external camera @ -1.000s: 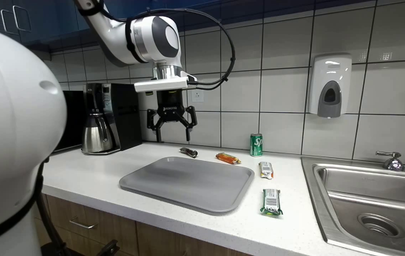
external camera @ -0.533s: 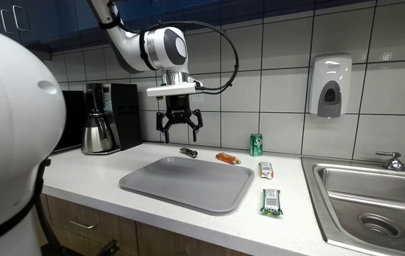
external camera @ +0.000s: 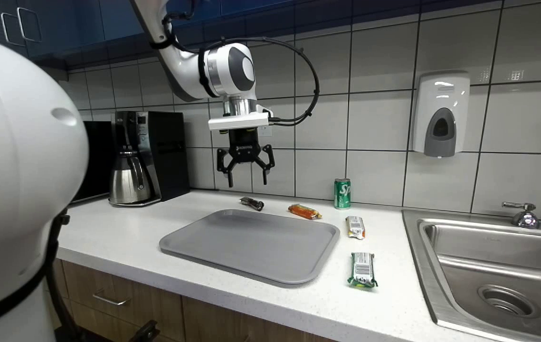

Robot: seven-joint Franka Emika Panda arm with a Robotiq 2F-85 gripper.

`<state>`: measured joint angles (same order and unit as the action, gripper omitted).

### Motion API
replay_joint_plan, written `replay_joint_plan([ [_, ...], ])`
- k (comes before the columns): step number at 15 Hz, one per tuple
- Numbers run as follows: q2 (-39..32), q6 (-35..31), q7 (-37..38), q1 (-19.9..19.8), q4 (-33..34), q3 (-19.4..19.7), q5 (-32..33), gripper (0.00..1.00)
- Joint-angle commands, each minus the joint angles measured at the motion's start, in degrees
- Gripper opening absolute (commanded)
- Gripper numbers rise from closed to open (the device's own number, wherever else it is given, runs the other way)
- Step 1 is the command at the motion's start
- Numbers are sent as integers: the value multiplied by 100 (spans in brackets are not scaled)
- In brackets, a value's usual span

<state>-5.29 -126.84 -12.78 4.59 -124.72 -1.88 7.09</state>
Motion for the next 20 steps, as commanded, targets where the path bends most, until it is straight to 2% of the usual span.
replay_joint_plan([
  [1,-434,114,-225,-33,560,-94,153,100],
  [20,-2447,437,-1054,154,3006,-324,615,100],
])
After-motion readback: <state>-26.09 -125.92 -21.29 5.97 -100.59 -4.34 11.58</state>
